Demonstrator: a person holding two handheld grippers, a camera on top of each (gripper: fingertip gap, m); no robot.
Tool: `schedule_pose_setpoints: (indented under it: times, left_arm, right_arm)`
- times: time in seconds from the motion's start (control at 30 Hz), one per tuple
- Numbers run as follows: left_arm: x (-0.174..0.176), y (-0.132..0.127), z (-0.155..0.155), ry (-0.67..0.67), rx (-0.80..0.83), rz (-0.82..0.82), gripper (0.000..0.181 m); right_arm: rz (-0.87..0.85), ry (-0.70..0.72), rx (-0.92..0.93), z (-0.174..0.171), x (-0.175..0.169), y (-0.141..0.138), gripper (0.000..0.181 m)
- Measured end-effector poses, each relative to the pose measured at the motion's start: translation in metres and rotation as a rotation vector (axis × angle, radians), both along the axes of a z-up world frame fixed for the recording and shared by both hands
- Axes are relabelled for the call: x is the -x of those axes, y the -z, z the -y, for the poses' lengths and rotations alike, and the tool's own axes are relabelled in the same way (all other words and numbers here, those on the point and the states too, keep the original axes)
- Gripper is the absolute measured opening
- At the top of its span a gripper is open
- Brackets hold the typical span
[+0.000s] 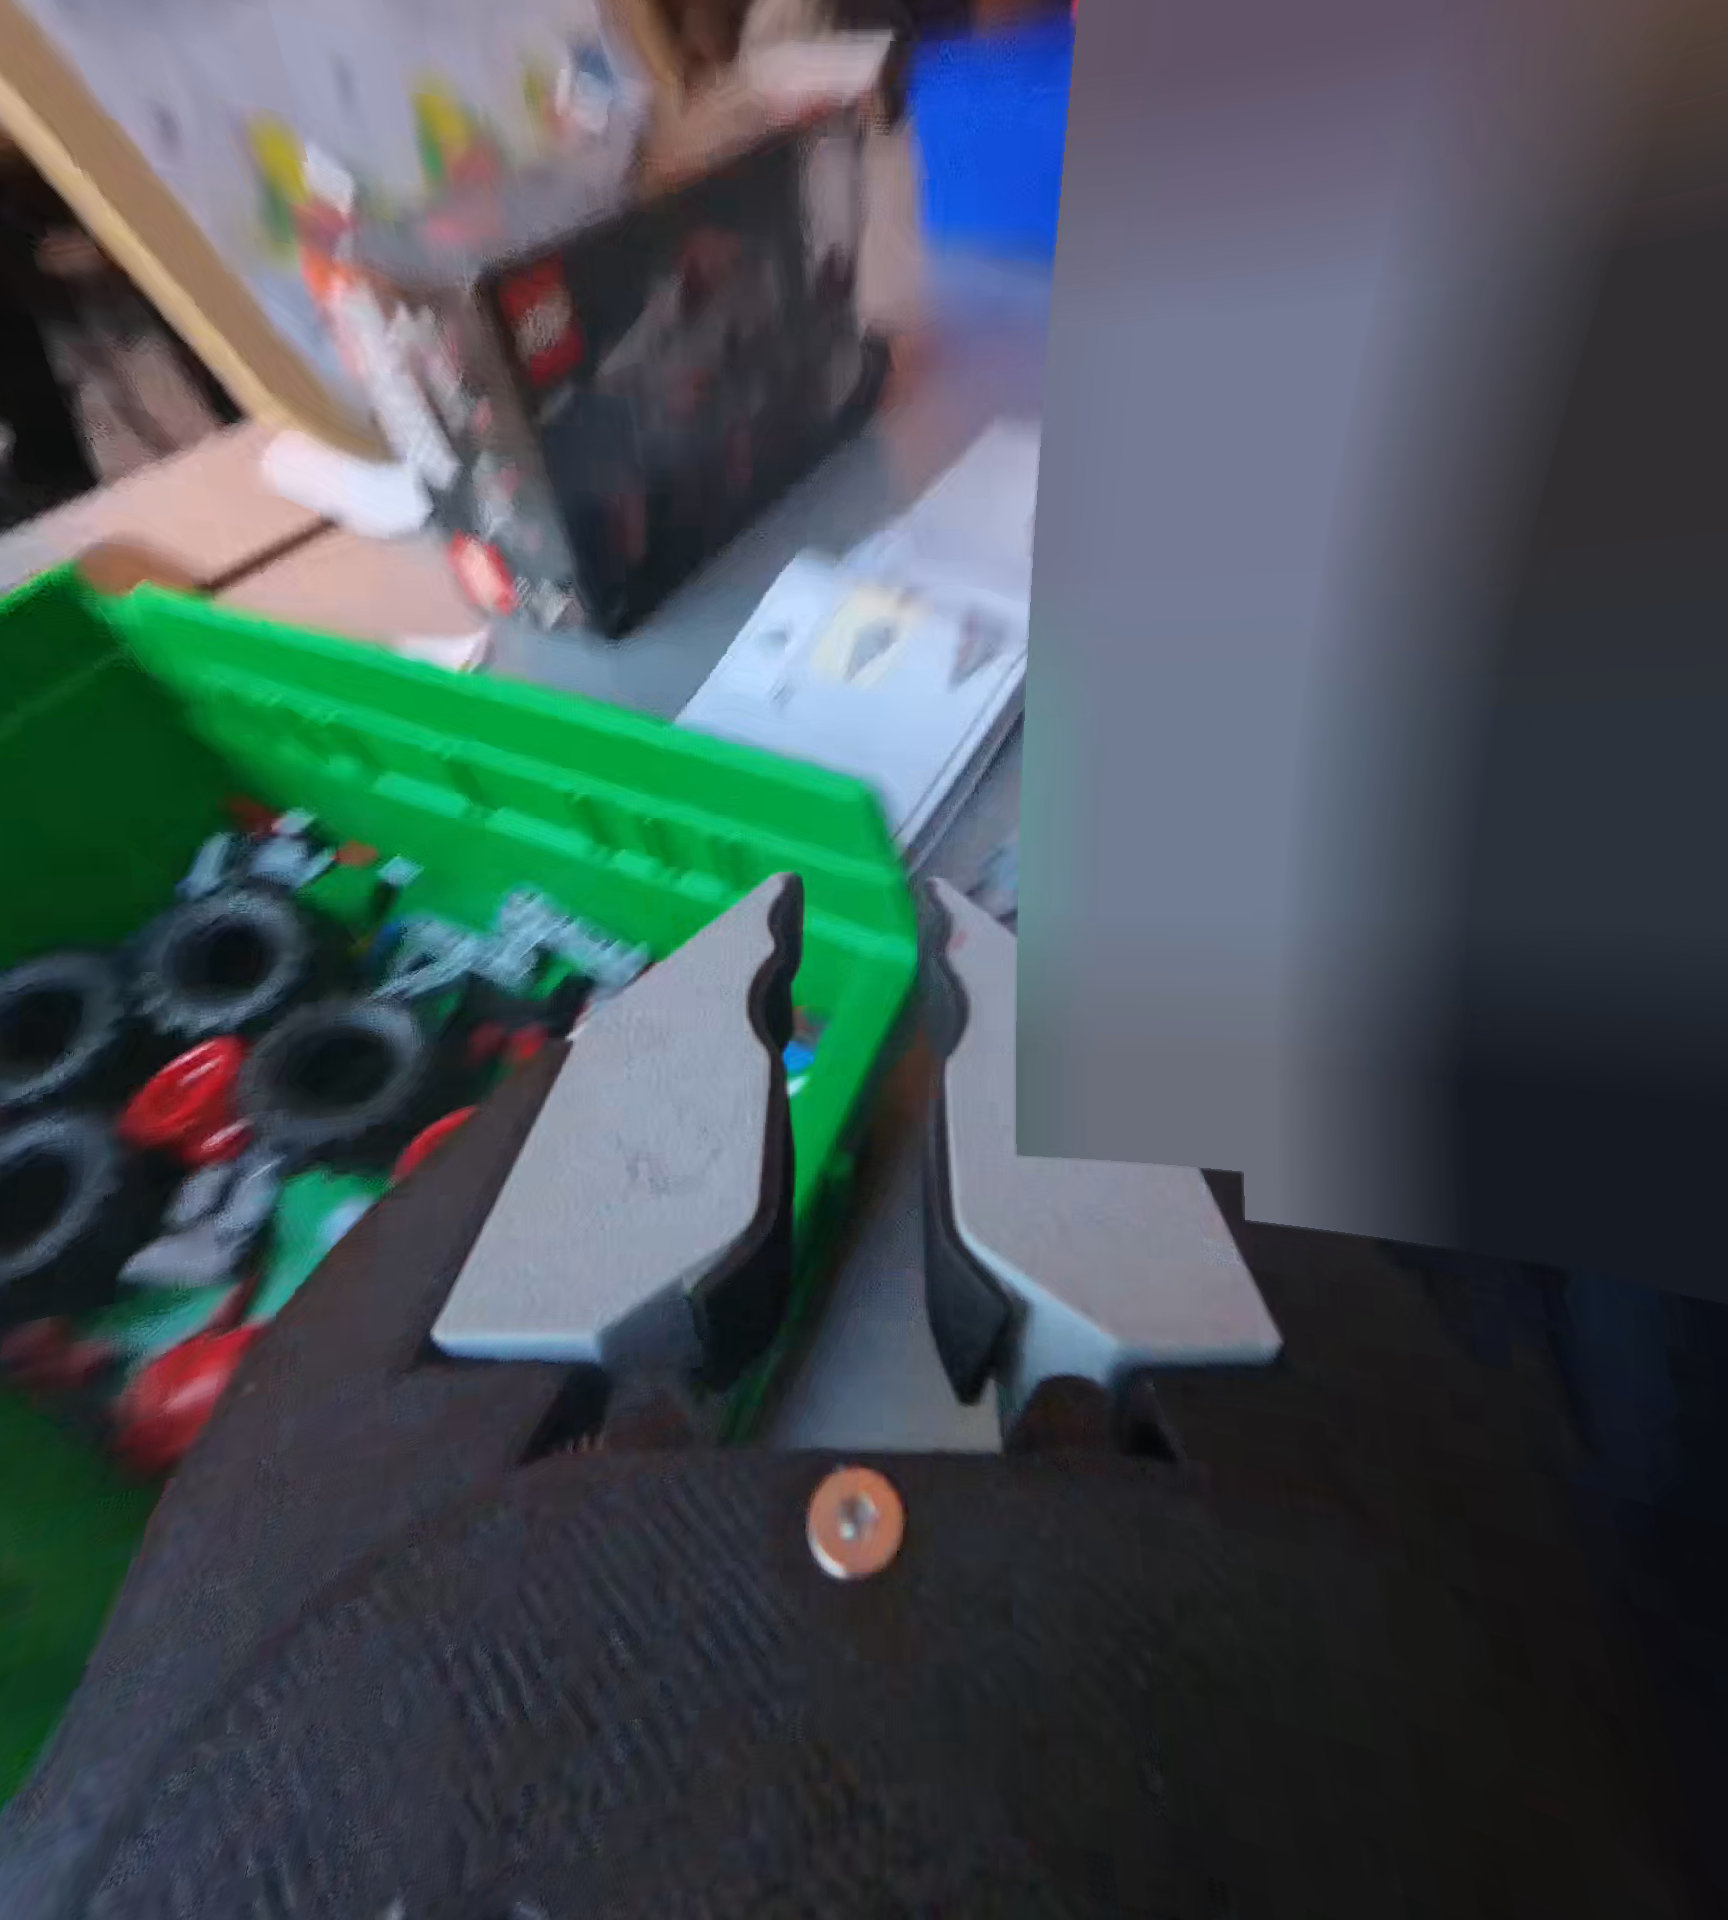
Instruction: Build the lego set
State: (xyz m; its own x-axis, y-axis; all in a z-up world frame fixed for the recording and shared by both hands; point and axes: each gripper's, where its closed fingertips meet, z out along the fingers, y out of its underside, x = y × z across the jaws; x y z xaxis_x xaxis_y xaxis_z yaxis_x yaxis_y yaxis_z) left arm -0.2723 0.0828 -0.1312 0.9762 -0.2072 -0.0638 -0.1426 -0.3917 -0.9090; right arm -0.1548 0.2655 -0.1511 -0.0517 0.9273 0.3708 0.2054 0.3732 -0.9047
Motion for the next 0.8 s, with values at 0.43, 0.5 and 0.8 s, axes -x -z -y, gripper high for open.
schedule_pose_setpoints:
  times: [0.43, 0.5, 0.8]
  left_arm:
    - [0.051, 0.079, 0.003, 0.082, 0.801, 0.084, 0.02]
    - [0.05, 0.086, 0.005, 0.089, 0.845, 0.093, 0.02]
    - [0.048, 0.097, 0.01, 0.121, 0.894, 0.119, 0.023]
  right_arm:
    - [-0.076, -0.063, -0.029, 0.018, -0.01, -0.016, 0.0]
    - [-0.08, -0.069, -0.038, 0.02, -0.01, -0.017, 0.0]
    - [-0.108, -0.065, -0.033, 0.018, -0.014, -0.023, 0.0]
